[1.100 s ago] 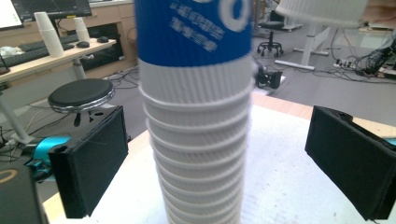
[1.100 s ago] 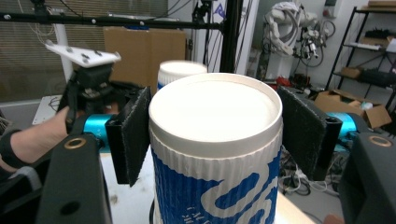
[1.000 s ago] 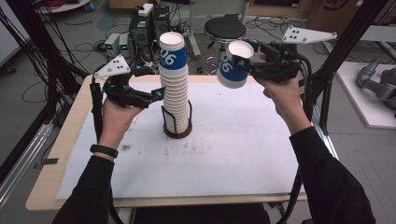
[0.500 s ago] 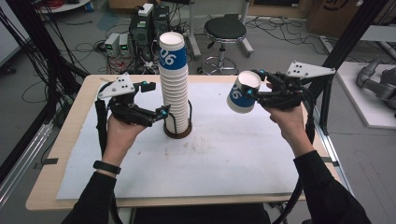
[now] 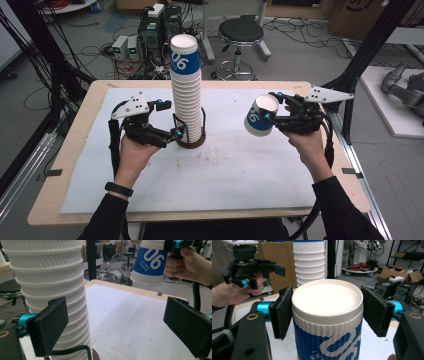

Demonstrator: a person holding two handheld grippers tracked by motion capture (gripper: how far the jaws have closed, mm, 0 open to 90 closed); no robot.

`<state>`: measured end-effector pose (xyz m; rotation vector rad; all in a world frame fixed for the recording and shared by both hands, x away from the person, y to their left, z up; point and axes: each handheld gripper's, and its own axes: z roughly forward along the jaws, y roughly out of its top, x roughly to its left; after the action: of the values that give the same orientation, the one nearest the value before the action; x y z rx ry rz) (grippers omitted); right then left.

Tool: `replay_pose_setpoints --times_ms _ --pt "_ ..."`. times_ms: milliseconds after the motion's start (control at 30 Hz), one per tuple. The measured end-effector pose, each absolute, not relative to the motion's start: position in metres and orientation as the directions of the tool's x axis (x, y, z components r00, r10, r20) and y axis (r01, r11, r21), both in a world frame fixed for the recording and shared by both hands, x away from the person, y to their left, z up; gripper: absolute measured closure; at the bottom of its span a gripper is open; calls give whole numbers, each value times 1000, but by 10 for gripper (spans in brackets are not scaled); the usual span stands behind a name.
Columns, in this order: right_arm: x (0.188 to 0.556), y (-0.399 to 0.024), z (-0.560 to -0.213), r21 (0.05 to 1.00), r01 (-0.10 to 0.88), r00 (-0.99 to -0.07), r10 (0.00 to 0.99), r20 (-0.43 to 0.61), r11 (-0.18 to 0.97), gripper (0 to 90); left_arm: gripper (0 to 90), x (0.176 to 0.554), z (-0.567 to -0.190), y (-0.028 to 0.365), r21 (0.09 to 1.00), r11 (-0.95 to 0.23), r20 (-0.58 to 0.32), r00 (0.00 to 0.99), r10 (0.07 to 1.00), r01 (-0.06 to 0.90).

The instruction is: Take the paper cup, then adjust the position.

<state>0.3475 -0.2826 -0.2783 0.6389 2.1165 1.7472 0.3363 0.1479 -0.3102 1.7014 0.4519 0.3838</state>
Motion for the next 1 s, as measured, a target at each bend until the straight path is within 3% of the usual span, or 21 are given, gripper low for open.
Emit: replay_pose_setpoints --times_ms 467,1000 --pt "341 -291 -311 974 186 -849 520 96 125 304 59 330 -331 146 986 -146 -3 871 491 86" --pt "339 -292 -320 967 208 -859 500 108 149 304 59 333 -344 134 979 -169 -29 897 441 115"
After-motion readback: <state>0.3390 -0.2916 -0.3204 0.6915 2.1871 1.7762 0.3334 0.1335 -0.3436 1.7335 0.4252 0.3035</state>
